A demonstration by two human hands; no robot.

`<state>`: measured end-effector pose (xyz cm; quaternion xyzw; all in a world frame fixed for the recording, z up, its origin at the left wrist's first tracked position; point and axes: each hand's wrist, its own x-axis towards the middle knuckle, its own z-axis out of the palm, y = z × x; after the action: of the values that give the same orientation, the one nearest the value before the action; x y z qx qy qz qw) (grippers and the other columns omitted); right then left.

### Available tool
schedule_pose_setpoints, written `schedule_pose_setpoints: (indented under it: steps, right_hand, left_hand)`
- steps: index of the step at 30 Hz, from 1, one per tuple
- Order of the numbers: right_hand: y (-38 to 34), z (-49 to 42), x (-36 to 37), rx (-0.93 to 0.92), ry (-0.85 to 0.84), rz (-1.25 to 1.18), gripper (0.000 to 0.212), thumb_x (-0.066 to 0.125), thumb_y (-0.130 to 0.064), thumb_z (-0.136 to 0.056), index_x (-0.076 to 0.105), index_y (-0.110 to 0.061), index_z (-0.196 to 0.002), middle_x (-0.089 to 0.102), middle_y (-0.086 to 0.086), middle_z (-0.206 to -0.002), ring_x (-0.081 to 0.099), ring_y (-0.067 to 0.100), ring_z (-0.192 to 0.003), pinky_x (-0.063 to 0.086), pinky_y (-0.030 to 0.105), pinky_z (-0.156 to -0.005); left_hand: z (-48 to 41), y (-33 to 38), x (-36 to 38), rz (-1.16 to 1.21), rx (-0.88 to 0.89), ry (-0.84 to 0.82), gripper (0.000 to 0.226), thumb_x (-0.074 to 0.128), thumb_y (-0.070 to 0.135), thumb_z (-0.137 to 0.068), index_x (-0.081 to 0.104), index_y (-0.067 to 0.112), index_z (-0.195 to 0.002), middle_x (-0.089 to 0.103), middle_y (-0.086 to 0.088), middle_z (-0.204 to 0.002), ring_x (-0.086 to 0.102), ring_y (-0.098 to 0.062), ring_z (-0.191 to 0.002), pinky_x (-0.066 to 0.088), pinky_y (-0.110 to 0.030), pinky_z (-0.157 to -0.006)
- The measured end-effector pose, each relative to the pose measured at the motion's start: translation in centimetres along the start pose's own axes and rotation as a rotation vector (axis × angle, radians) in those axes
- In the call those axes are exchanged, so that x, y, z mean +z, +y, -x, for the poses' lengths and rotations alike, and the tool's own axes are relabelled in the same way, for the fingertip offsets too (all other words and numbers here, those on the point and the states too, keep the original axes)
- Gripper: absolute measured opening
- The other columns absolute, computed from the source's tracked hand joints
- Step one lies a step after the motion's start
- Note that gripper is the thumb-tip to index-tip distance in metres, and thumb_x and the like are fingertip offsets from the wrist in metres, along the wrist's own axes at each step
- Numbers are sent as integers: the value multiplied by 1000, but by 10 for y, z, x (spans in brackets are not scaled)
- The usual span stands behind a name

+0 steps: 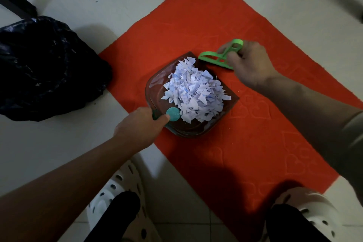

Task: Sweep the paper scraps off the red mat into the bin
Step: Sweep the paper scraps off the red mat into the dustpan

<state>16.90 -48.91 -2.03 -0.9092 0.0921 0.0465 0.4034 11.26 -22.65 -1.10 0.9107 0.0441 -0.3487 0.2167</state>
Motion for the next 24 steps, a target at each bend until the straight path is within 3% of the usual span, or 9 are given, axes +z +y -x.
schedule_pose_setpoints:
  steps: [3, 8, 10, 14, 16, 19, 22, 24]
  right_hand:
    - [-3, 2, -6, -15, 106, -105, 30, 44, -11, -83, 71, -16, -92, 60, -10, -70, 58, 17, -69, 45, 24, -60]
    - [12, -1, -6, 0, 204, 17, 28, 44, -12, -88, 69, -14, -100, 67, 12, -82, 52, 21, -61, 37, 26, -53]
    - [15, -3, 0, 22, 177, 72, 27, 45, -12, -91, 68, -14, -105, 67, 13, -85, 49, 20, -57, 37, 28, -52]
    - [6, 2, 3, -4, 11, 2, 28, 45, -10, -89, 71, -19, -97, 63, -3, -76, 47, 5, -53, 36, 13, -49]
    - [2, 4, -3, -24, 78, -69, 29, 44, -11, -85, 71, -19, -91, 66, 3, -78, 53, 14, -58, 44, 22, -52]
    - [8, 0, -10, -15, 187, -10, 29, 44, -11, -86, 71, -16, -95, 68, 16, -81, 46, 17, -50, 36, 26, -47]
    - [14, -3, -5, -5, 155, 102, 28, 45, -12, -90, 70, -16, -103, 66, 15, -78, 40, 7, -48, 29, 24, -47]
    - [11, 0, 0, -5, 64, 113, 28, 46, -12, -92, 70, -16, -105, 60, 6, -67, 39, 5, -42, 28, 17, -45]
  left_hand:
    - [0, 0, 0, 5, -1, -1, 46, 54, 49, -92, 62, 5, -83, 71, -17, -78, 70, -32, -70, 60, -47, -69]
    - [-1, -1, 1, 2, 1, 5, 46, 55, 49, -92, 61, 5, -81, 70, -17, -77, 70, -33, -70, 60, -48, -68]
    - [-1, -1, 1, 9, 1, 2, 45, 55, 49, -92, 61, 6, -80, 71, -16, -77, 70, -32, -69, 60, -48, -69]
    - [-1, -1, 1, 7, 0, 1, 44, 55, 48, -93, 61, 6, -80, 71, -17, -79, 70, -31, -70, 60, -46, -69]
    - [-1, -2, 1, 7, -5, 2, 44, 55, 49, -92, 61, 6, -81, 71, -16, -79, 70, -32, -72, 60, -47, -69]
    - [-1, -2, 1, 1, -6, 3, 44, 55, 50, -92, 61, 8, -80, 71, -15, -78, 70, -31, -72, 60, -47, -69]
    - [-1, -2, 1, -1, -7, 9, 45, 55, 50, -92, 62, 6, -81, 71, -16, -79, 70, -32, -72, 60, -47, -69]
    - [-1, -2, 2, -2, -6, 13, 46, 55, 50, -92, 61, 6, -81, 71, -17, -78, 70, -33, -72, 60, -47, -68]
